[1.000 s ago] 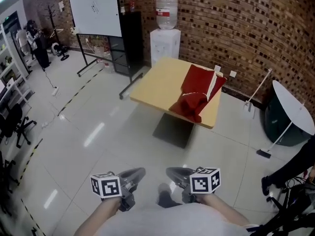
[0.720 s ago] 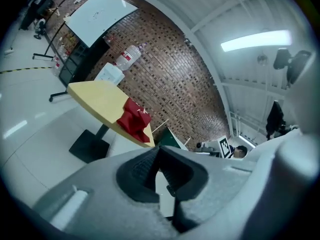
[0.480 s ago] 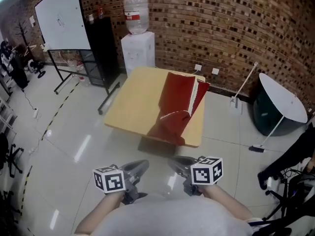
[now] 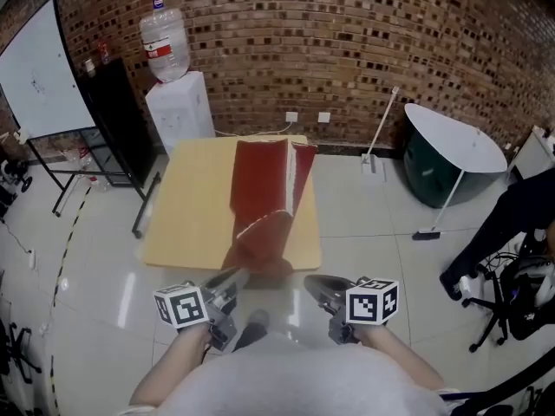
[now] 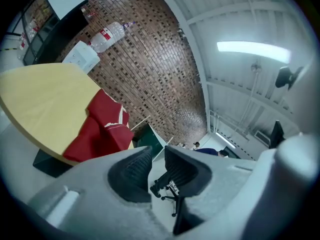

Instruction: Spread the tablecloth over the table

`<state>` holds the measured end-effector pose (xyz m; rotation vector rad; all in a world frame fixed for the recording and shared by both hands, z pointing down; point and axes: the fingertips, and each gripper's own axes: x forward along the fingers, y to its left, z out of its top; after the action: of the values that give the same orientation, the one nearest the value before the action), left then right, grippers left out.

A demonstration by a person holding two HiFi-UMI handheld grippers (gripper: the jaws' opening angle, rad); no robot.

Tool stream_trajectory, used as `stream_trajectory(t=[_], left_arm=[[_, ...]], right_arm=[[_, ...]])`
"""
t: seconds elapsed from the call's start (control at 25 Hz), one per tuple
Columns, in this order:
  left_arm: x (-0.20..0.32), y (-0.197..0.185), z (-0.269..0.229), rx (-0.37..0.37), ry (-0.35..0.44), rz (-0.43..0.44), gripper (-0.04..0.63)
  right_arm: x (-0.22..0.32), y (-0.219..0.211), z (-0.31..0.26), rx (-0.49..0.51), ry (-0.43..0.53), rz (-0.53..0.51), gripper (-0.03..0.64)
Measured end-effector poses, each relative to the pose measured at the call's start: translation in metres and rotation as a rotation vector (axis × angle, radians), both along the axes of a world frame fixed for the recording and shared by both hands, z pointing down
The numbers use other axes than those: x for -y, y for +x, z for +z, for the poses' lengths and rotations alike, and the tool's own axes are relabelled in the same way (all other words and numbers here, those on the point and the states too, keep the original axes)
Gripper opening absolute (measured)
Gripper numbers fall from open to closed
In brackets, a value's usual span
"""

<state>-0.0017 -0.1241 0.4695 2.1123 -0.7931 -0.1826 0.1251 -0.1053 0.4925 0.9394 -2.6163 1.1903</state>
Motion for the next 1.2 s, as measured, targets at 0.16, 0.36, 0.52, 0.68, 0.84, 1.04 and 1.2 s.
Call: stream_trajectory(t=[0.16, 0.36, 0.52, 0.68, 0.84, 1.04, 1.2], left_arm=[[0.034, -0.001, 0.017, 0.02, -0.03, 0.013, 0.097], [0.067, -0.01, 0.054, 0.07, -0.111, 0.045, 0.154], [0.084, -0.013, 0.074, 0.056, -0.177, 0.08, 0.17], [0.093, -0.006, 0.086, 0.012, -0.234, 0.111, 0.172], [0.104, -0.005, 0.091, -0.002, -0.254, 0.114, 0.176], [0.115, -0.006, 0.1, 0.013, -0.262, 0.121, 0.181], [0.113, 0.004, 0.109, 0.002, -0.286, 0.125, 0.179]], right_arm=[[0.019, 0.01, 0.023, 0.016, -0.072, 0.074, -0.002], [0.051, 0.014, 0.057, 0.066, -0.17, 0.145, 0.025], [0.067, 0.006, 0.084, 0.101, -0.22, 0.143, 0.089], [0.071, -0.005, 0.113, 0.111, -0.279, 0.113, 0.132], [0.074, -0.023, 0.13, 0.14, -0.329, 0.075, 0.179], [0.079, -0.039, 0.145, 0.154, -0.353, 0.065, 0.179], [0.077, -0.038, 0.153, 0.169, -0.363, 0.067, 0.136]])
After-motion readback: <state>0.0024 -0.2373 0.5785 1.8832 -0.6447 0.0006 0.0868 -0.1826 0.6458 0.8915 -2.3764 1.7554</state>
